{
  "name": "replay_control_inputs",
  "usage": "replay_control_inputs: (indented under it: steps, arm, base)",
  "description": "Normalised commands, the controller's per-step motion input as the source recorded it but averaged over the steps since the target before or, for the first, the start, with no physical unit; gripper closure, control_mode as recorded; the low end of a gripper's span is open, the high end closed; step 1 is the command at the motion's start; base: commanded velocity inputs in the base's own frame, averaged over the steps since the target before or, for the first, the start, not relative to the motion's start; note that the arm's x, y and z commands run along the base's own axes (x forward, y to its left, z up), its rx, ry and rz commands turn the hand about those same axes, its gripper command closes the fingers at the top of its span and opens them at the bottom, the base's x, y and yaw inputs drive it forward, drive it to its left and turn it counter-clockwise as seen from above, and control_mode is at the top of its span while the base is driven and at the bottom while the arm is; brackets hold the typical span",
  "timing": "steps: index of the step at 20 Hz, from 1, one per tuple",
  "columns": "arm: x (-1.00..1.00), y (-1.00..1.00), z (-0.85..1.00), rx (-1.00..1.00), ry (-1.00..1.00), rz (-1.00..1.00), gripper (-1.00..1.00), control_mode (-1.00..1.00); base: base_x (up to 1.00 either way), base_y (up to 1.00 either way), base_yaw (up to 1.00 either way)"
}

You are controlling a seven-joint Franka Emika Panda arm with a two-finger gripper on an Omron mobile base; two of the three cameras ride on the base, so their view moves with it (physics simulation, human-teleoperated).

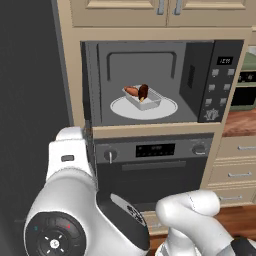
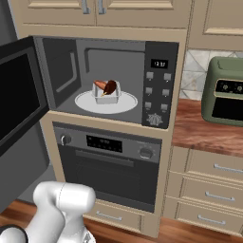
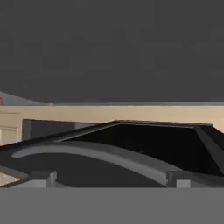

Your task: Place the tupperware containing the steak and sweet potato meal in the microwave. Close the microwave door and press the start button to reheat the meal.

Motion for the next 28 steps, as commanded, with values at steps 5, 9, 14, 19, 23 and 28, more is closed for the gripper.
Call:
replay_control_inputs:
  steps: [5, 9, 14, 19, 23, 28]
  arm:
    - [0.28, 0.13, -0.08, -0.12, 0.0, 0.2, -1.0, -1.0]
    - [0.31, 0.09, -0.03, -0.09, 0.0, 0.06, -1.0, -1.0]
    - [0.37, 0.16, -0.01, -0.1, 0.0, 0.0, -1.0, -1.0]
    - [0.4, 0.36, -0.03, -0.14, 0.0, 0.0, -1.0, -1.0]
    - [0.29, 0.29, 0.0, -0.14, 0.0, -0.04, -1.0, -1.0]
    - [0.18, -0.21, 0.02, -0.02, 0.04, -0.31, -1.0, -1.0]
  base:
    - [0.0, 0.0, 0.0]
    - [0.0, 0.0, 0.0]
    - [0.0, 0.0, 0.0]
    - [0.0, 0.0, 0.0]
    - [0.0, 0.0, 0.0]
    - [0.0, 0.0, 0.0]
